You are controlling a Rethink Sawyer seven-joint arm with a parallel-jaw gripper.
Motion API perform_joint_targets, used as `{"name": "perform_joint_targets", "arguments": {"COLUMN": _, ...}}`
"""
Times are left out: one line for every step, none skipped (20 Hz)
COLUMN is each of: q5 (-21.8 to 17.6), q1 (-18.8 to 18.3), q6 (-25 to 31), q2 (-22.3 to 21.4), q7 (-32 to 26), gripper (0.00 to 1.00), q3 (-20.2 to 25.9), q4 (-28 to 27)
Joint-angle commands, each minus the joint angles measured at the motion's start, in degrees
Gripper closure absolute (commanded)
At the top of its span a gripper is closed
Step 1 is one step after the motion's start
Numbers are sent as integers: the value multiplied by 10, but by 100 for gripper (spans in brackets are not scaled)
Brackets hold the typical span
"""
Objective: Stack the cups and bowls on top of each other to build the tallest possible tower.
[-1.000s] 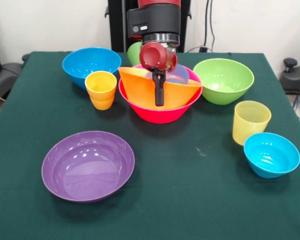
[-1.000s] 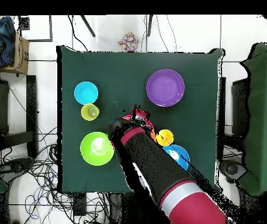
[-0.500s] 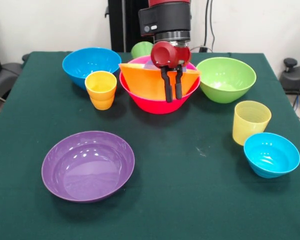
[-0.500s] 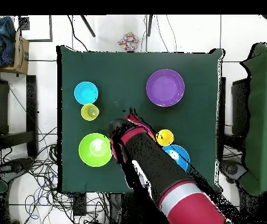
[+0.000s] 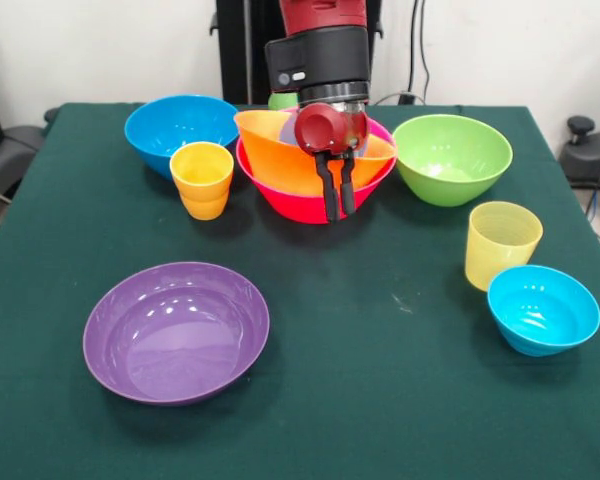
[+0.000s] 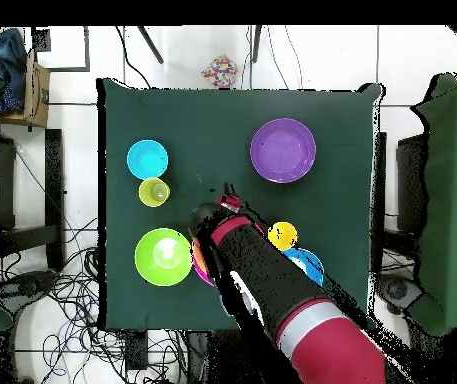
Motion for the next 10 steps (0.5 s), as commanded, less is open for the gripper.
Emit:
{"name": "perform_joint_targets", "arguments": {"q5": 38, "q1": 27, "q6": -17, "q2": 48, "q7": -41, "gripper": 0, "q3": -50, "q4": -16}}
{"name": "perform_joint_targets", "arguments": {"q5": 65, "q1": 38, "q6": -34, "q2": 51, "q7": -65, "gripper": 100, "q3": -71, "q4": -27}}
{"name": "perform_joint_targets", "arguments": {"q5": 41, "q1": 33, "q6": -23, "q2": 50, "q7": -49, "gripper": 100, "q3": -58, "q4": -20}}
{"name": "perform_joint_targets", "arguments": {"q5": 18, "q1": 28, "q6": -13, "q2": 50, "q7": -32, "gripper": 100, "q3": -45, "q4": -13}}
{"name": "perform_joint_targets", "arguments": {"q5": -5, "q1": 23, "q6": -3, "q2": 49, "q7": -16, "gripper": 100, "q3": -32, "q4": -7}}
{"name": "perform_joint_targets", "arguments": {"q5": -70, "q1": -10, "q6": 34, "q2": 49, "q7": 29, "gripper": 100, "q3": 23, "q4": 26}}
{"name": "perform_joint_targets", "arguments": {"q5": -123, "q1": -45, "q6": 71, "q2": 57, "q7": 58, "gripper": 100, "q3": 74, "q4": 56}}
{"name": "perform_joint_targets", "arguments": {"q5": -137, "q1": -57, "q6": 78, "q2": 60, "q7": 56, "gripper": 100, "q3": 87, "q4": 64}}
{"name": "perform_joint_targets", "arguments": {"q5": -131, "q1": -52, "q6": 72, "q2": 57, "q7": 50, "gripper": 100, "q3": 76, "q4": 59}}
{"name": "perform_joint_targets", "arguments": {"q5": -106, "q1": -42, "q6": 50, "q2": 44, "q7": 38, "gripper": 100, "q3": 57, "q4": 50}}
